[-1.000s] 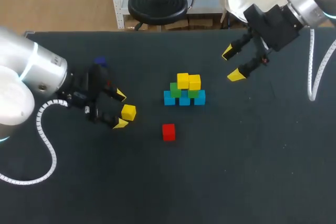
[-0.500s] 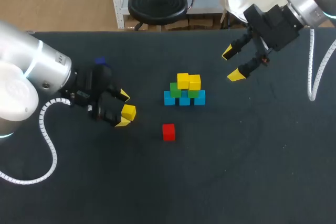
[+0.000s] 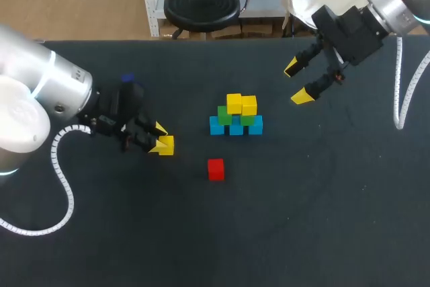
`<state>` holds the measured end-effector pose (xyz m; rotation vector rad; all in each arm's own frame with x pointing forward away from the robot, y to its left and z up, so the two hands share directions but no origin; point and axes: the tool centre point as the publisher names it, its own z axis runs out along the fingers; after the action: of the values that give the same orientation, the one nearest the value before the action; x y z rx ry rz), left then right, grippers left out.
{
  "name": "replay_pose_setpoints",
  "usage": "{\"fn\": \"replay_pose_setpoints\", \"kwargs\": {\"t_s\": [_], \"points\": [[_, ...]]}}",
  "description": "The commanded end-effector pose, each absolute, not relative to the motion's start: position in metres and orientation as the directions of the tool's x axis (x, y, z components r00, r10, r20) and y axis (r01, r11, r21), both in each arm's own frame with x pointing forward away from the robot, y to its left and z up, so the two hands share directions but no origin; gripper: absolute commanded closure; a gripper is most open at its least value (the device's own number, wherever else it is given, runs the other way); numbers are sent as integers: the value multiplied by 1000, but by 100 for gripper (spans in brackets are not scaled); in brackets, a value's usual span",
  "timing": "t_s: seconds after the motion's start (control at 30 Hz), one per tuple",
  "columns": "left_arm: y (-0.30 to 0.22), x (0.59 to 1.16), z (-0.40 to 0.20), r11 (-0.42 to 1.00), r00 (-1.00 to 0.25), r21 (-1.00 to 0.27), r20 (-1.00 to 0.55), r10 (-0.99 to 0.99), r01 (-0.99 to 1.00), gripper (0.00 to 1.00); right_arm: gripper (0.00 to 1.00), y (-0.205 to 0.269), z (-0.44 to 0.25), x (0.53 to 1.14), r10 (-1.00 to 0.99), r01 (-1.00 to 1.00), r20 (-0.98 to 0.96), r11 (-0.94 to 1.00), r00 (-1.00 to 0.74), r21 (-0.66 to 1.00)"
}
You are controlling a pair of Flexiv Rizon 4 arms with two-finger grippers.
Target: Place the blue cubes, place green cubes on the blue cubes, place the yellow cubes on the green cubes, then place the red cubes on the yellow cubes, and place purple cube on the red cubes.
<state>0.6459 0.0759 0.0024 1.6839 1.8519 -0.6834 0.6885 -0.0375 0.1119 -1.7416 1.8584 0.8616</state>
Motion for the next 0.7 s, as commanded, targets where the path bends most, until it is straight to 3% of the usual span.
{"fn": "replay_pose_setpoints", "kwargs": {"t_s": [0.03,0.2,0.37,0.47,0.5,0.53,0.7], "points": [[77,644,1,94,-74,-9,-694,716,995,67,0,-37,112,689,-710,-991,-697,8,-102,137],[78,643,-1,98,-79,-12,-694,715,995,52,0,-37,112,689,-710,-991,-697,8,-102,137],[78,643,-2,102,-81,-11,-692,717,995,53,0,-37,112,689,-710,-991,-697,8,-102,137],[79,644,-3,103,-83,-12,-691,718,995,71,0,-37,112,689,-710,-991,-697,8,-102,137],[79,644,-4,104,-84,-13,-691,718,995,91,0,-37,112,689,-710,-991,-697,8,-102,137],[79,644,-4,104,-85,-14,-691,718,994,100,0,-37,112,689,-710,-991,-697,8,-102,137],[77,641,-4,113,-95,-21,-698,709,993,100,0,-37,112,689,-710,-991,-697,8,-102,137]]}}
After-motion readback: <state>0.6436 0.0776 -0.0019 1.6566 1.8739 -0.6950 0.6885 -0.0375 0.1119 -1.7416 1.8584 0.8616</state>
